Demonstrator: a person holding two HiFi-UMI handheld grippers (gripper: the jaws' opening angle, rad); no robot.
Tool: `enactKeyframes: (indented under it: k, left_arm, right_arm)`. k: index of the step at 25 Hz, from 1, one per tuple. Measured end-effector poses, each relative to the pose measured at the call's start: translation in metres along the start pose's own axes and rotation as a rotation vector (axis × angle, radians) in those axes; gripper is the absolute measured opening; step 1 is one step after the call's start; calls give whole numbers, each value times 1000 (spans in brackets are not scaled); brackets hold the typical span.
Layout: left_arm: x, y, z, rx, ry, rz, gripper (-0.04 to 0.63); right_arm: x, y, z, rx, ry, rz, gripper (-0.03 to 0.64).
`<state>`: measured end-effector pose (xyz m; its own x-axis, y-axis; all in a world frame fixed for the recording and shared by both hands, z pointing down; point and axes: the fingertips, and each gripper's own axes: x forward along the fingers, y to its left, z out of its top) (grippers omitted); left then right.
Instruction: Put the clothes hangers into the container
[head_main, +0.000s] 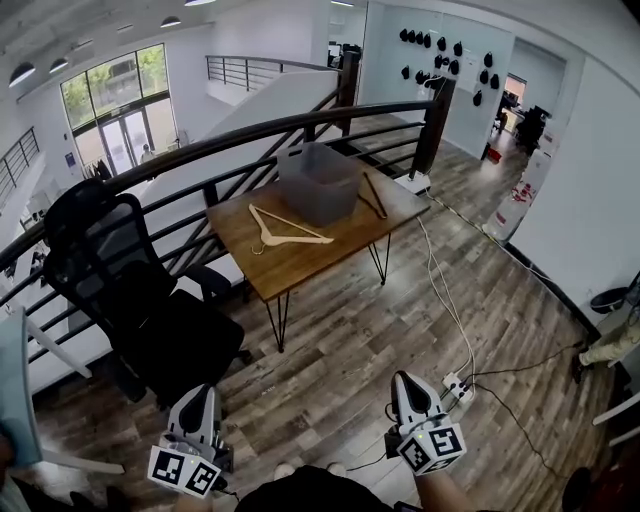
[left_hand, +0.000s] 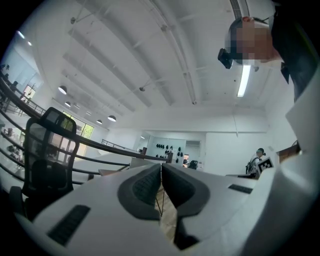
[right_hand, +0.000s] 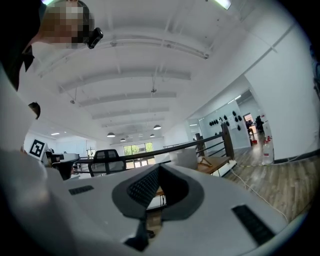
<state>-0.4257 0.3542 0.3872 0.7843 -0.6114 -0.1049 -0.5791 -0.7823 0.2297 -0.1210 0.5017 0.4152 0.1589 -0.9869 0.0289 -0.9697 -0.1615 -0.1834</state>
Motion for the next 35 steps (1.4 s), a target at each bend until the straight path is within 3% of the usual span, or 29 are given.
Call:
enactKeyframes:
  k: [4, 11, 15, 18, 20, 35]
  left_arm:
    - [-1, 1, 1, -7, -3, -5, 17]
    - [-4, 2, 0, 27, 9, -10, 34]
    - [-3, 9, 0, 27, 18, -19, 226]
    - [-1, 13, -3, 29, 37, -31, 291]
    - [0, 14, -6, 31, 55, -44, 328]
    - [-6, 58, -12, 27, 82, -88, 339]
  right_arm:
    - [5, 16, 7, -30, -25, 27, 2]
    - [4, 37, 18, -55, -77, 60, 88]
    - [5, 42, 22, -51, -107, 66, 139]
    - [9, 47, 20, -43, -102, 74, 269]
    - [12, 51, 17, -36, -93, 73, 296]
    - [34, 95, 3, -137, -5, 38, 290]
